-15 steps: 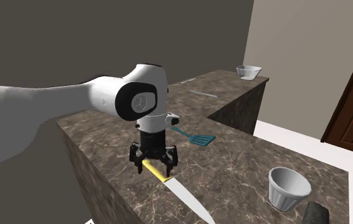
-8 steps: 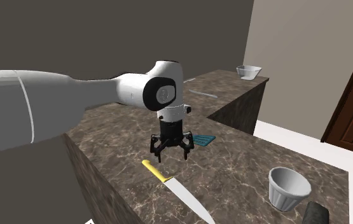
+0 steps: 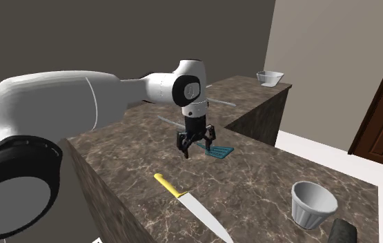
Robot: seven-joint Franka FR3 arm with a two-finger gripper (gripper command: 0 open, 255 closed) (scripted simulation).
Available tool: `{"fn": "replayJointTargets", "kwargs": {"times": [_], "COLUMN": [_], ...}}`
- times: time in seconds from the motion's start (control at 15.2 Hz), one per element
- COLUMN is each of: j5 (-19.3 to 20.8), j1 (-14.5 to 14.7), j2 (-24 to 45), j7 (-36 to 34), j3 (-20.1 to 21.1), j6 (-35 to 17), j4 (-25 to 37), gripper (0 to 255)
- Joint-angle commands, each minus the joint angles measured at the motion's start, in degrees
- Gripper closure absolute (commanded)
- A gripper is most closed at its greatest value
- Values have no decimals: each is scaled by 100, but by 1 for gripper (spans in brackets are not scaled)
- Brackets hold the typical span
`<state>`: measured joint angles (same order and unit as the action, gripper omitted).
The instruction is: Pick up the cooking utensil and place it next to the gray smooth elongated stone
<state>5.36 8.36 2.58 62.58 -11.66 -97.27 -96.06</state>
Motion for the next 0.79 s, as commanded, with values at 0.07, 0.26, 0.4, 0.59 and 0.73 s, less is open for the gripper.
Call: {"fn": "replayJointTargets", "kwargs": {"times": [0.07, 0.26, 0.4, 0.59, 0.73], "j5": [-133, -245, -305, -315, -311], "j1": [21, 31, 35, 36, 35], "j2": [603, 1191, 1594, 1686, 1660], "j7": [650, 1218, 1575, 1678, 1674], "j3": [67, 181, 274, 308, 307], "j6": [102, 231, 356, 229, 61], "j4": [818, 1640, 2237, 2223, 2030], "gripper": [0, 0, 0, 0, 0]}}
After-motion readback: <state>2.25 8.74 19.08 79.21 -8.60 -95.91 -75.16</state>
